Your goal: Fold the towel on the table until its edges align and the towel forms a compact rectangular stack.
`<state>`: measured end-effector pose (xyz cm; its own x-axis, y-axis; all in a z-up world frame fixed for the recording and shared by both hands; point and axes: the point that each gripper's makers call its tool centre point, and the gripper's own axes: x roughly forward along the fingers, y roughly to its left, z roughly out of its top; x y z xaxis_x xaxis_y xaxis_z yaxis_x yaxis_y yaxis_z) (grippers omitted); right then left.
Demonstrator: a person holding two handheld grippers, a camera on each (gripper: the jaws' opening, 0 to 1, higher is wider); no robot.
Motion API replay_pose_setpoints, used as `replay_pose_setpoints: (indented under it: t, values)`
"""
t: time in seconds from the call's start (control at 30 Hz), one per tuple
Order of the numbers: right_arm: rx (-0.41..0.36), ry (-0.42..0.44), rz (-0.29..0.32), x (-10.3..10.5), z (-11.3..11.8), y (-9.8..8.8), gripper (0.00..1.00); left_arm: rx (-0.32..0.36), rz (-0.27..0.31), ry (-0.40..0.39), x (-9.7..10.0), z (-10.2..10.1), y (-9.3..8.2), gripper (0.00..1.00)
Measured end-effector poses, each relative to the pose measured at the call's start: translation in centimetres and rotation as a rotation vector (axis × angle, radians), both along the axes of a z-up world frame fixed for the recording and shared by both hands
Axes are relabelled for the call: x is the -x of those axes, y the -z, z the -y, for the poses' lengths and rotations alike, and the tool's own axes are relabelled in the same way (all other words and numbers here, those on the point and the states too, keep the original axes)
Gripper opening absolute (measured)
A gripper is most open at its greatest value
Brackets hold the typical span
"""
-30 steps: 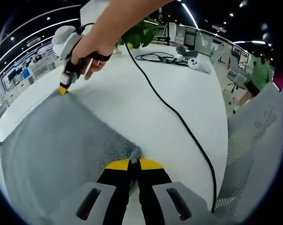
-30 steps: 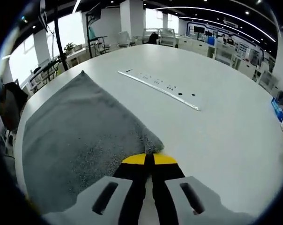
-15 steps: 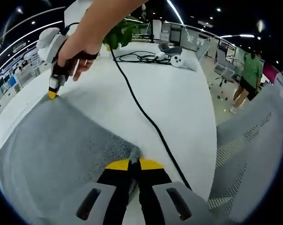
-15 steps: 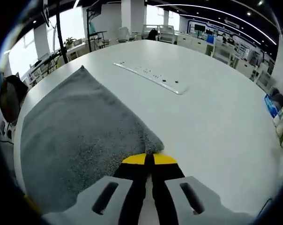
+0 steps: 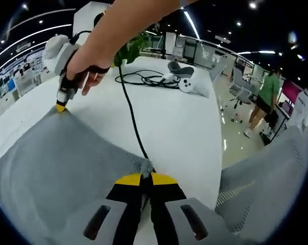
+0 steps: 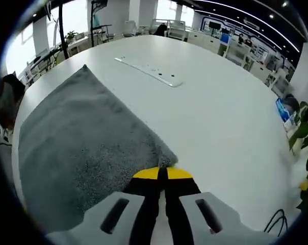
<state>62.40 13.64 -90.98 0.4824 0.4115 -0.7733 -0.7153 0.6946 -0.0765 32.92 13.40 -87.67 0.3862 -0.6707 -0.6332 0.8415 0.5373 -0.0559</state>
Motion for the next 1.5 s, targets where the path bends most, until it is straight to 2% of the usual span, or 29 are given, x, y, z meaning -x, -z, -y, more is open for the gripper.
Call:
replay_pose_setpoints:
  t: [0.23, 0.3, 0.33, 0.37, 0.4, 0.5, 0.7, 0.8, 0.87, 1.13, 1.33, 1.4, 1.5]
  values:
    - [-0.022, 0.041, 0.002, -0.3, -0.3, -2.5, 0.0, 0.038, 0.059, -0.043, -0.6, -1.3, -2.9, 0.04]
    - [-0.042, 0.072, -0.014, -0.3, -0.3, -3.0, 0.0, 0.056, 0.067, -0.058, -0.7, -1.8, -3.8, 0.04]
    - [-0.068, 0.12, -0.044, -0.4, -0.4, -3.0, 0.0, 0.062, 0.071, -0.066, -0.8, -2.1, -4.2, 0.04]
    - [-0.074, 0.133, -0.055, -0.3, -0.4, -3.1, 0.0, 0.072, 0.077, -0.074, -0.8, -2.5, -4.8, 0.04]
    - [-0.085, 0.161, -0.078, 0.0, -0.4, -4.0, 0.0, 0.073, 0.079, -0.078, -0.8, -2.8, -5.2, 0.04]
    - [-0.1, 0.178, -0.076, -0.3, -0.8, -5.3, 0.0, 0.076, 0.106, -0.097, -1.1, -4.5, -6.7, 0.04]
    - [-0.109, 0.188, -0.06, 0.2, -2.4, -8.1, 0.0, 0.089, 0.145, -0.136, -1.9, -7.1, -8.6, 0.04]
    - [-0.12, 0.191, -0.054, 0.6, -3.7, -9.6, 0.0, 0.103, 0.209, -0.179, -2.6, -8.8, -10.2, 0.04]
    - [-0.128, 0.186, -0.073, 0.6, -4.8, -9.6, 0.0, 0.119, 0.207, -0.201, -2.6, -9.6, -10.7, 0.04]
    - [-0.136, 0.191, -0.062, 0.0, -7.4, -11.7, 0.0, 0.158, 0.25, -0.268, -2.5, -13.2, -12.8, 0.04]
    - [-0.129, 0.192, -0.056, 1.0, -9.7, -13.1, 0.0, 0.172, 0.27, -0.303, -2.0, -15.7, -13.2, 0.04]
    - [-0.132, 0.188, -0.049, 0.4, -10.5, -13.2, 0.0, 0.181, 0.272, -0.322, -1.7, -16.7, -13.3, 0.04]
    - [-0.134, 0.183, -0.038, 0.7, -11.9, -13.7, 0.0, 0.188, 0.291, -0.349, -1.4, -18.1, -13.6, 0.04]
